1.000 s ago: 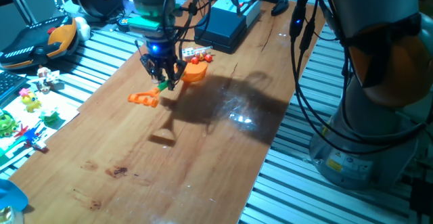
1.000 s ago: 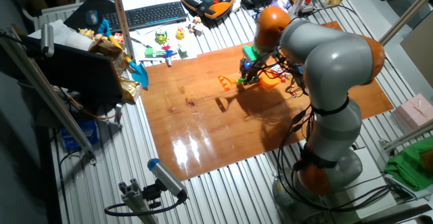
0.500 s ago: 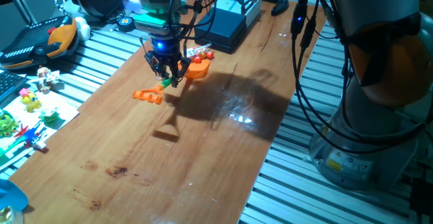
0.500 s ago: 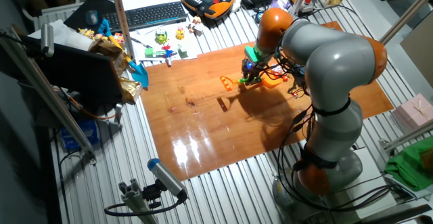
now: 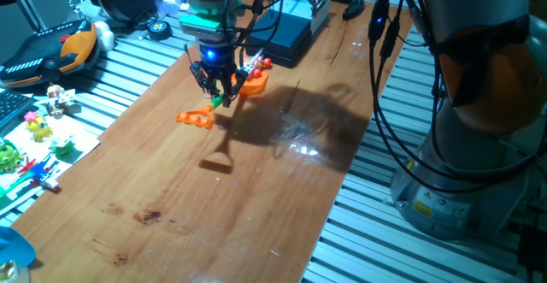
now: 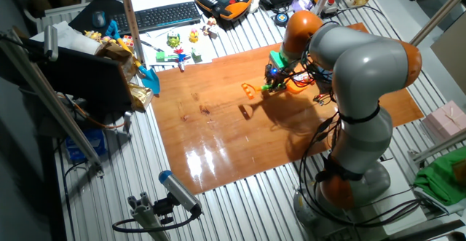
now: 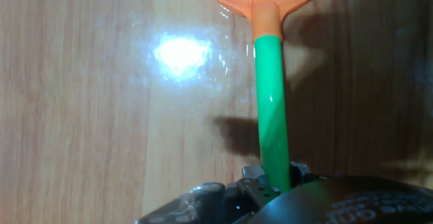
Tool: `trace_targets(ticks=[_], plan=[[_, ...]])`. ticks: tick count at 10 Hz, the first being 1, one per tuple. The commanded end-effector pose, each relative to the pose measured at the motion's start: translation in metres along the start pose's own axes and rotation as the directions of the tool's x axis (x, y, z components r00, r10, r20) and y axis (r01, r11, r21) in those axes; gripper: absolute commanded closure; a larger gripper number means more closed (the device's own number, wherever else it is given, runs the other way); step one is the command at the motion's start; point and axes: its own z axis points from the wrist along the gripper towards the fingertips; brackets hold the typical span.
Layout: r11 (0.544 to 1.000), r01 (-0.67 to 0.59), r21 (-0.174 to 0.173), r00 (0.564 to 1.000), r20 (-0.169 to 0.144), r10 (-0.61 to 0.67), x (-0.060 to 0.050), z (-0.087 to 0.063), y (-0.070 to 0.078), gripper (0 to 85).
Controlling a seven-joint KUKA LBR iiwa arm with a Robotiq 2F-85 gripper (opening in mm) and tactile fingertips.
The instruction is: Use a shovel to scoop up an object
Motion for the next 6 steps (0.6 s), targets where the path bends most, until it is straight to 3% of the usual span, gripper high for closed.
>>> trace_targets(ticks=[1,6], plan=[[1.000,0.002,-0.001,1.000,-0.005,-0.002,-0.003,-0.001,-0.001,84.3],[1.000,0.027,-0.003,1.000,-0.007,-0.027,-0.014,-0.004,-0.004,84.3]])
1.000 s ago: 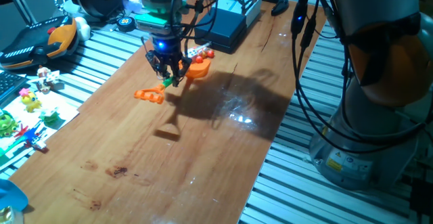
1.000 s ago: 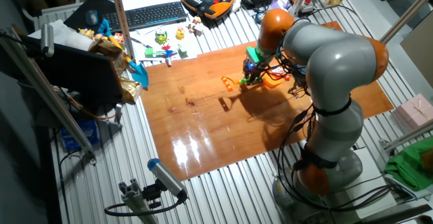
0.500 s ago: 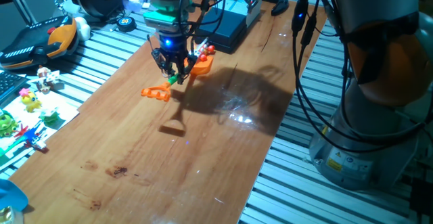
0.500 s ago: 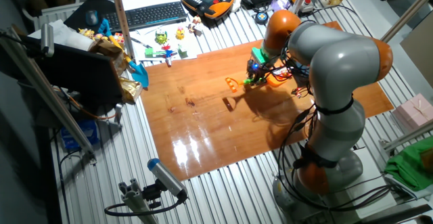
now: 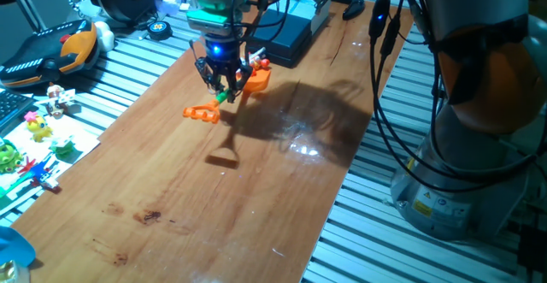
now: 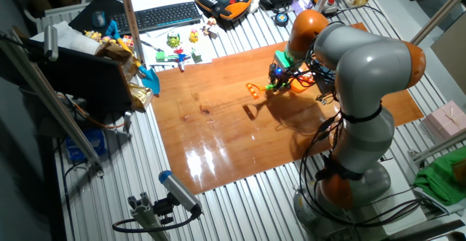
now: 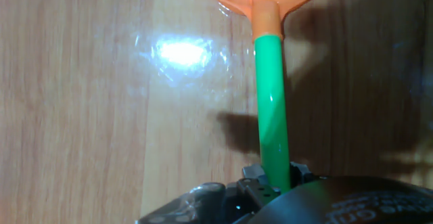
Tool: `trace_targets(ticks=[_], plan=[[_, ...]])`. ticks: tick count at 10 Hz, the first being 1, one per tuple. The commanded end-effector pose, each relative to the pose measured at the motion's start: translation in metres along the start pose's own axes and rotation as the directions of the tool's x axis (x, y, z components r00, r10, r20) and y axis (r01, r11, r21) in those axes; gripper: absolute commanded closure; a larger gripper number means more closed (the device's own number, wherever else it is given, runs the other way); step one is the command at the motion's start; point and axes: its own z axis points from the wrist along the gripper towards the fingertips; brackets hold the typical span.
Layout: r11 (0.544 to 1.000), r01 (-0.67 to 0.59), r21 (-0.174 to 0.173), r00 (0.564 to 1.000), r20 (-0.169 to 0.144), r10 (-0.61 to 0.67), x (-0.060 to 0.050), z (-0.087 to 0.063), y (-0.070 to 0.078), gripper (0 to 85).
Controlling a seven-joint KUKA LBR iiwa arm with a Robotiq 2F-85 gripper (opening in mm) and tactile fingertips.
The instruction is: Use a shovel to scoop up an object
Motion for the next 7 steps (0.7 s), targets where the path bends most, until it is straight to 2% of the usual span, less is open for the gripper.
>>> trace_targets(ticks=[1,4,7], plan=[[1.000,0.004,-0.001,1.000,0.002,-0.004,-0.002,-0.001,0.000,84.3],[1.000,0.006,-0.001,1.000,0.009,-0.006,-0.007,-0.002,-0.002,84.3],[1.000,0.026,-0.003,0.999,0.021,-0.026,-0.021,-0.001,-0.004,84.3]])
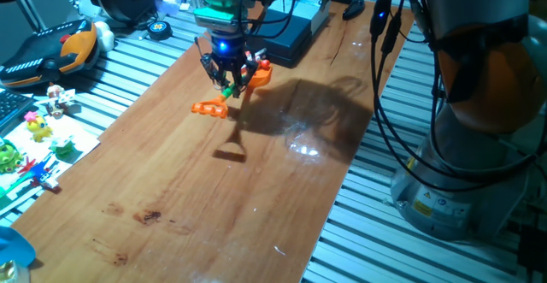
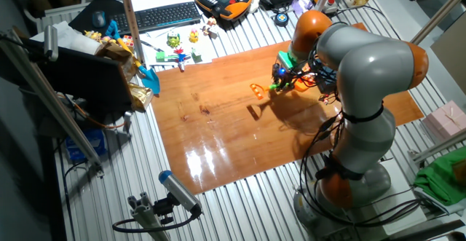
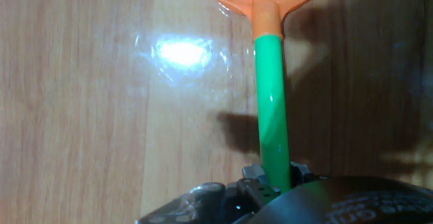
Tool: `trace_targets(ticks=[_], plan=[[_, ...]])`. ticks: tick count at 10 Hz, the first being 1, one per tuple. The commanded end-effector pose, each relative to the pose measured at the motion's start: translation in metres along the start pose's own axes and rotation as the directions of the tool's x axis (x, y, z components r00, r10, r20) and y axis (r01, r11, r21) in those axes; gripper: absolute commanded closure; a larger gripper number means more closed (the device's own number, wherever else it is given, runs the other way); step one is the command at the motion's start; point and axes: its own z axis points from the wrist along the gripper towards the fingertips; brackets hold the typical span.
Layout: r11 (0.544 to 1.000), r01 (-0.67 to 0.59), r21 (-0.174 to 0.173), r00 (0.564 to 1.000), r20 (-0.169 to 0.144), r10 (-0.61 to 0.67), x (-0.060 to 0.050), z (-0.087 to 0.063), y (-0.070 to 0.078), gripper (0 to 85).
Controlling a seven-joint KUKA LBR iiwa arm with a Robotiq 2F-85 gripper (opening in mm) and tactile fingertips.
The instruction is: Use a shovel to scoop up an object
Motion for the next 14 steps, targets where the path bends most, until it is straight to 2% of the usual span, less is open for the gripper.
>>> trace_targets(ticks=[1,4,6,9,11,14], plan=[[1.000,0.007,0.000,1.000,0.000,-0.007,-0.004,0.001,0.001,84.3],[1.000,0.021,0.000,1.000,0.012,-0.021,-0.005,0.002,0.003,84.3],[1.000,0.030,0.009,0.998,0.062,-0.030,0.002,0.001,0.009,84.3],[0.999,0.041,0.024,0.992,0.121,-0.044,0.014,-0.005,0.021,84.3],[0.998,0.049,0.030,0.986,0.156,-0.053,0.025,-0.008,0.031,84.3],[0.998,0.023,0.059,0.986,0.166,-0.032,0.054,-0.016,0.047,84.3]])
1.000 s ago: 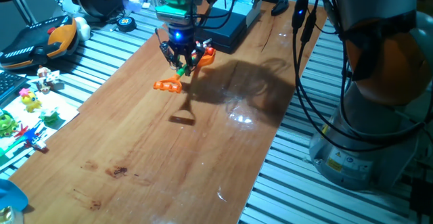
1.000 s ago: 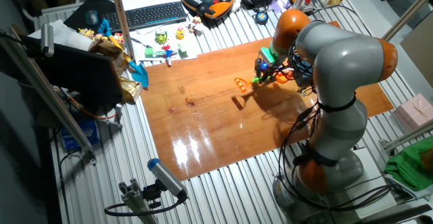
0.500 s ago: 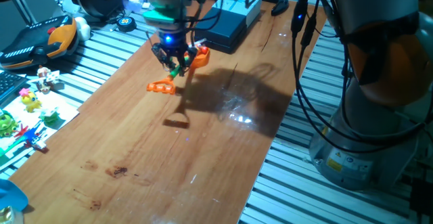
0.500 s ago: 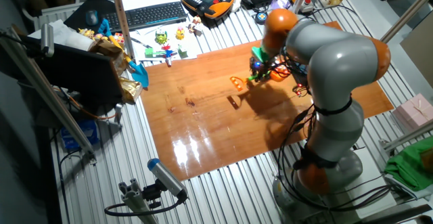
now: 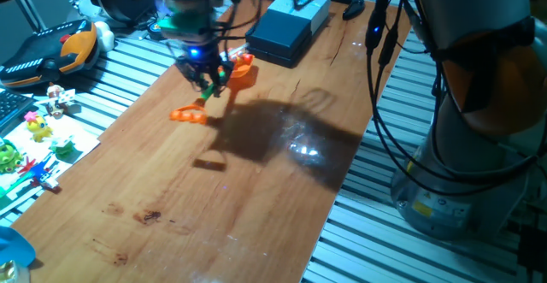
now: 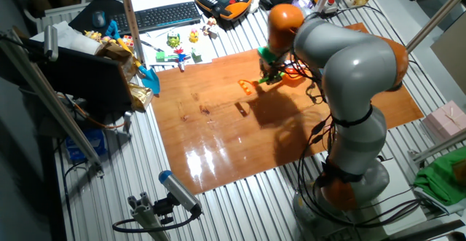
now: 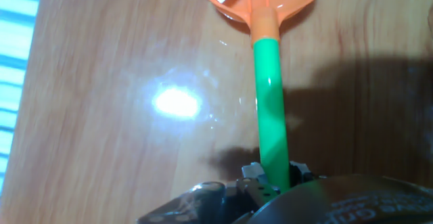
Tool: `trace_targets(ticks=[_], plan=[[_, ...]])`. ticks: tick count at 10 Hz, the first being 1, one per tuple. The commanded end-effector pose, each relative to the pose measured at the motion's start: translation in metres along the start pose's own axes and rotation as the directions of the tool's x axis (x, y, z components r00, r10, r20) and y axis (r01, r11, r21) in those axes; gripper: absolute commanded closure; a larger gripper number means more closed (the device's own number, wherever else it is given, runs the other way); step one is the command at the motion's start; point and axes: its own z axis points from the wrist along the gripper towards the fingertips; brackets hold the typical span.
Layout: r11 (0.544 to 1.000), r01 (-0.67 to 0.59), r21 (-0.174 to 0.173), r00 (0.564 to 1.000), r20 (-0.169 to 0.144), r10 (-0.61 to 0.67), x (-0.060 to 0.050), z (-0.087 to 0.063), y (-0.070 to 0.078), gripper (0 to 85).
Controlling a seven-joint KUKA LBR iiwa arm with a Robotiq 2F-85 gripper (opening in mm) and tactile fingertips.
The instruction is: Use a shovel to scoop up an object
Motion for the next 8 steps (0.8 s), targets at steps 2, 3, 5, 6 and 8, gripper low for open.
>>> trace_targets(ticks=[2,3,5,6,8], plan=[[1.000,-0.010,0.008,1.000,0.023,0.010,0.022,-0.003,0.006,84.3],[1.000,-0.006,0.009,1.000,0.029,0.005,0.032,-0.007,0.008,84.3],[1.000,0.005,0.022,1.000,0.029,-0.005,0.049,-0.016,0.012,84.3],[1.000,0.003,0.025,0.999,0.035,-0.004,0.057,-0.019,0.014,84.3],[1.000,-0.006,0.025,0.998,0.063,0.005,0.076,-0.016,0.013,84.3]])
